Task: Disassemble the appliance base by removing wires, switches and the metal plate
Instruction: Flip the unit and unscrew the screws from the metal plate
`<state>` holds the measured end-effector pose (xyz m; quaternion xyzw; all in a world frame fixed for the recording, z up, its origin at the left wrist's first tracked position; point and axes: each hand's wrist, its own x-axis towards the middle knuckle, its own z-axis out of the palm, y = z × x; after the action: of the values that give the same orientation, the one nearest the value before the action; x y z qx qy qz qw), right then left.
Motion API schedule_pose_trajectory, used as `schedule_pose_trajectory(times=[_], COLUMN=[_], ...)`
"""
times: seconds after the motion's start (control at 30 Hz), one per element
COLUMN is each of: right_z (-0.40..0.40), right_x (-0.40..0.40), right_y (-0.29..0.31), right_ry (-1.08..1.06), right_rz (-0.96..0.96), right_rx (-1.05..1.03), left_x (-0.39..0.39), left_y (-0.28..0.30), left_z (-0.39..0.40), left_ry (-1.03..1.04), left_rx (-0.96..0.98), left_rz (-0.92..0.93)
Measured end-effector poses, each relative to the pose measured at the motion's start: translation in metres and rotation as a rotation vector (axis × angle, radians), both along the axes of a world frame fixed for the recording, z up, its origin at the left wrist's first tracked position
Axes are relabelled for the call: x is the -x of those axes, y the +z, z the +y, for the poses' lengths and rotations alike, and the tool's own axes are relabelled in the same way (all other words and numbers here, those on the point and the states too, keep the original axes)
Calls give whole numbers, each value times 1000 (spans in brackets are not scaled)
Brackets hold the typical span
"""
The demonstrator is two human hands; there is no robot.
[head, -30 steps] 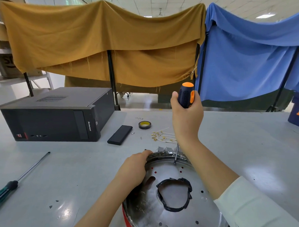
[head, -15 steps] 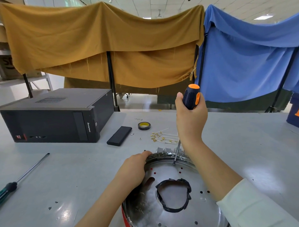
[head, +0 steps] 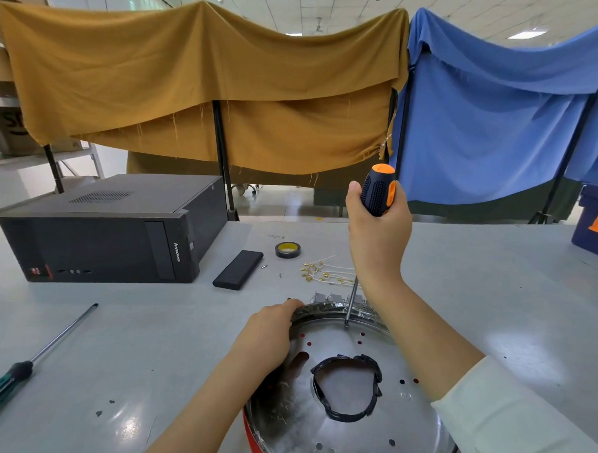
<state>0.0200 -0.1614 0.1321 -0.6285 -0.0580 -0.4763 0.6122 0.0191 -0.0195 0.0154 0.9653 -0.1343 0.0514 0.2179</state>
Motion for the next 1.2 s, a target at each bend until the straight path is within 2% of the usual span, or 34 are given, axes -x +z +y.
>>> schedule_pose_trajectory(times=[0.53,0.73,0.8,0.9,0.93,0.97,1.07,1.2], right_z=[0,5,-1,-16,-19,-20,-17,-11], right_x=[-5,-11,-13,-16,-16,-16,-13,-9], right_y=[-3,1,5,10,12,12,10,5], right_ry=[-40,-34,91,710,856,913,812,398], right_rz=[7,76,155,294,326,337,309,295], right_rx=[8,5,6,-1,18,42,107,266], left_x=[-2,-2,-1,0,0,1,1,2], left_y=[-2,-3,-2,-1,-1,0,0,0], left_z=[1,0,0,1,1,2,2,2], left_ry=[6,6,7,-5,-9,-13,-29,-26], left_rx=[3,-6,4,13,10,9,11,18], left_rz=[-13,-27,-12,10,10,10,5,19])
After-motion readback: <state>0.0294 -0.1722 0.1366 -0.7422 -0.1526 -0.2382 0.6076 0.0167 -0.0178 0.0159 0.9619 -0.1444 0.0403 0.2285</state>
